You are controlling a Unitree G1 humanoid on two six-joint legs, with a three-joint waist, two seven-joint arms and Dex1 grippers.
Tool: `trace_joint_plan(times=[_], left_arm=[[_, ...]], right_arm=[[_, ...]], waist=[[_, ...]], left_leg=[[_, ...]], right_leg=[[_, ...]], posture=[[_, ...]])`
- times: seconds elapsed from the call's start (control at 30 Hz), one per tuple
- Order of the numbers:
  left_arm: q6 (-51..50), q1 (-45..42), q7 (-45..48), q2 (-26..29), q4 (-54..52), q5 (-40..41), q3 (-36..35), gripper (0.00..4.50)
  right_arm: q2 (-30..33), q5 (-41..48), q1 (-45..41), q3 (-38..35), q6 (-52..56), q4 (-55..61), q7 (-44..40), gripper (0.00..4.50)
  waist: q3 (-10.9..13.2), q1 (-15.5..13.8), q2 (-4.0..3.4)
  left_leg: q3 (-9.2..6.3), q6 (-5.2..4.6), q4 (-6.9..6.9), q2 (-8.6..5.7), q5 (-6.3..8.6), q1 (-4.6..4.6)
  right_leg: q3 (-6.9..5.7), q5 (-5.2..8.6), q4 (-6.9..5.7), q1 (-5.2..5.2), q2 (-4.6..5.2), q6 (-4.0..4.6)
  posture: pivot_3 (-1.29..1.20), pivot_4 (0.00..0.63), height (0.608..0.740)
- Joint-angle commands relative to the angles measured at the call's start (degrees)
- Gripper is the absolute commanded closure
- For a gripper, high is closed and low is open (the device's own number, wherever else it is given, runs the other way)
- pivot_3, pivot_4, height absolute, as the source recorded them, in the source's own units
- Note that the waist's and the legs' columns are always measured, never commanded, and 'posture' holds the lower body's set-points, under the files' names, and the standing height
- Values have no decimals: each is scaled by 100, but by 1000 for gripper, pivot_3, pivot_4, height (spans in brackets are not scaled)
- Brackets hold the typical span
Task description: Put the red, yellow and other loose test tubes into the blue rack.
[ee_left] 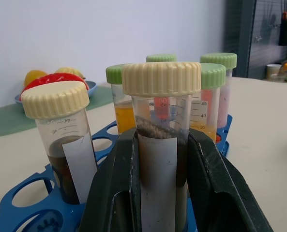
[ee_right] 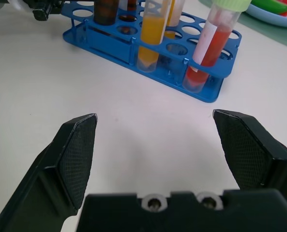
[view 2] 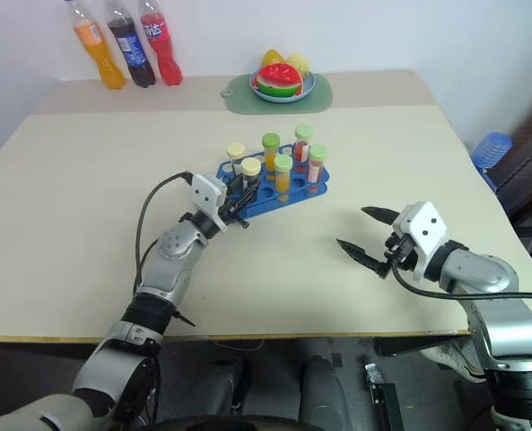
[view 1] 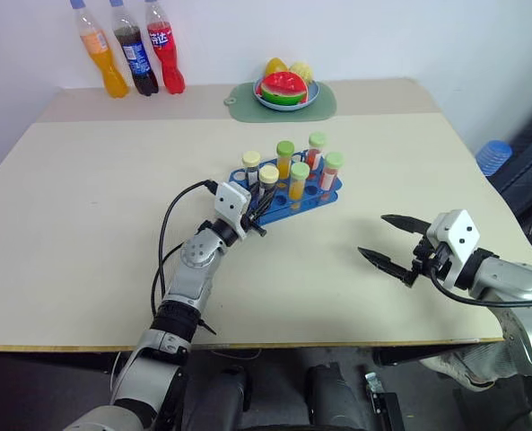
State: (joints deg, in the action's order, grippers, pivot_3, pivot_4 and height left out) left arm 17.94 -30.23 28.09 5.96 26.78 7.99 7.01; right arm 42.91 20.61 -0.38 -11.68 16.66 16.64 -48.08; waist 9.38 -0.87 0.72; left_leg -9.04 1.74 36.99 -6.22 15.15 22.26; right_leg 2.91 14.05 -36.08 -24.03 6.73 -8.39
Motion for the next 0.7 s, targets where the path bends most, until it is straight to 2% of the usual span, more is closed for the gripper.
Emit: trace_joint_plan(times=[0.03,0.07,0.13,0.17,0.3,0.33,0.43,0.53,0.7], left_arm=[[23,-89,120,-24,262,-35,-45,3750],[20,-110,138,-20,321,-20,-70,3750],[-162,-70,522,-52,187,374,-192,2720],[-207,-46,633,-55,104,472,-222,2400],[-263,21,342,36,-247,274,-319,339],[-468,117,407,115,-517,345,-314,42],[-1126,579,687,411,-1557,756,-348,42],[-1247,1226,892,767,-2395,1091,-582,42],[-1843,2598,1528,1940,-3397,1680,-1316,42]], right_arm=[[-8,201,149,-279,32,343,31,247],[-11,224,178,-293,44,365,37,247],[-44,305,252,-338,41,387,39,247],[-57,334,278,-355,39,396,44,247],[-89,333,282,-327,-4,350,100,247],[-114,332,271,-319,-12,338,120,247],[-179,295,253,-282,-63,277,143,247],[-250,223,267,-240,-169,163,145,247],[-249,131,385,-303,-425,-143,53,247]], waist=[[0,0,0],[0,-1,0],[0,9,-1],[0,10,-1],[1,11,1],[1,13,1],[-1,36,-2],[-3,51,-6],[-3,26,-10]], left_leg=[[0,0,1,-1,0,0],[0,0,1,-1,0,0],[-1,-2,3,-1,1,0],[0,-4,3,-1,2,0],[-3,-5,3,0,3,0],[-3,-5,3,0,3,0],[-8,-5,0,2,3,0],[-15,-4,-3,5,3,0],[-15,-10,-4,6,7,0]], right_leg=[[0,0,0,0,1,0],[0,0,0,0,1,-1],[0,-1,0,2,0,-1],[0,-1,-1,2,0,-2],[0,-1,0,1,0,-2],[0,-1,-1,0,0,-2],[3,-1,-2,-4,-1,-2],[6,-1,-3,-10,-2,-2],[6,0,-4,-10,-2,-1]], posture=[[0,150,740],[0,150,740],[0,150,740],[0,150,740],[0,150,740],[0,150,740],[0,150,740],[0,150,740],[0,150,740]])
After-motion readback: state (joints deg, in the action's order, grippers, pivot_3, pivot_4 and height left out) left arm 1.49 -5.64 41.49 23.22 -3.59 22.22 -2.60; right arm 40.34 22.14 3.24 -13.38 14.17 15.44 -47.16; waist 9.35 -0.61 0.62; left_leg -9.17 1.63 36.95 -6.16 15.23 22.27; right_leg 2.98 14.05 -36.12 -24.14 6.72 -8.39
